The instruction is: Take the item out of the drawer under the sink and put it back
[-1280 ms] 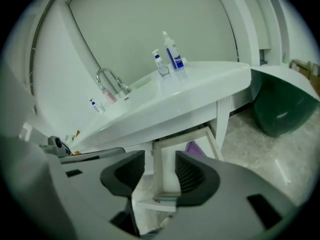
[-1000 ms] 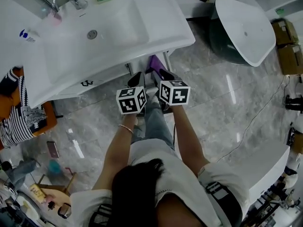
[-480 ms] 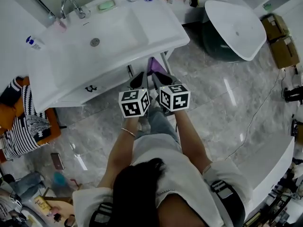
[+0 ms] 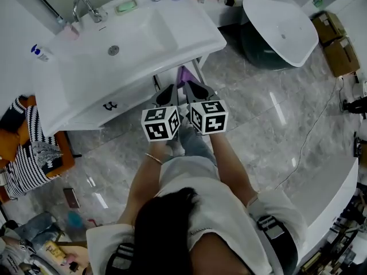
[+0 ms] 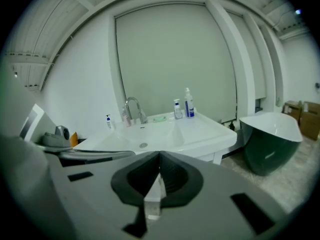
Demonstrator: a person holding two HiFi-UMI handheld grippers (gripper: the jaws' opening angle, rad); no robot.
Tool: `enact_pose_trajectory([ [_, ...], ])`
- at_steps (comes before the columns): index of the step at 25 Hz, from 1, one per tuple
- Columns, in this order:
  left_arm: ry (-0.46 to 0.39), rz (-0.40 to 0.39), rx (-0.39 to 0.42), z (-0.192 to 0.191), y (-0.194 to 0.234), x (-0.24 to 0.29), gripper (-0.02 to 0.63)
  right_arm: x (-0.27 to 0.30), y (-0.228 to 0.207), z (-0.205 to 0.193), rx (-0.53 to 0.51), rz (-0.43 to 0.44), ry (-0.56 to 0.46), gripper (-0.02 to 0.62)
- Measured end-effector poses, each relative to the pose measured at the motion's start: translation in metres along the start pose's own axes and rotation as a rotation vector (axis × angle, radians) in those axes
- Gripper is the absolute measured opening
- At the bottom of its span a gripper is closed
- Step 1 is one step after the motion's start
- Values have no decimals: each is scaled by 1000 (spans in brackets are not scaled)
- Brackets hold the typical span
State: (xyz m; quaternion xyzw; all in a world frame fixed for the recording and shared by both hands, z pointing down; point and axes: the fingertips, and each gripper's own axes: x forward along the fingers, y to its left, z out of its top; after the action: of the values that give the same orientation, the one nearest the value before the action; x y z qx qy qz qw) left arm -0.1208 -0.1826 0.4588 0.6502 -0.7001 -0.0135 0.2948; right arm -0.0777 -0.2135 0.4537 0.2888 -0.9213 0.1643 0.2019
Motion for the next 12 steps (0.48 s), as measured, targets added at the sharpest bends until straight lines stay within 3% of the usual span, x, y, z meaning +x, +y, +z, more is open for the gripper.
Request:
enact_pose_trajectory([
  [12,31,1,-16,-12,-7,24,3,3,-18,-11,7,7,48,17],
])
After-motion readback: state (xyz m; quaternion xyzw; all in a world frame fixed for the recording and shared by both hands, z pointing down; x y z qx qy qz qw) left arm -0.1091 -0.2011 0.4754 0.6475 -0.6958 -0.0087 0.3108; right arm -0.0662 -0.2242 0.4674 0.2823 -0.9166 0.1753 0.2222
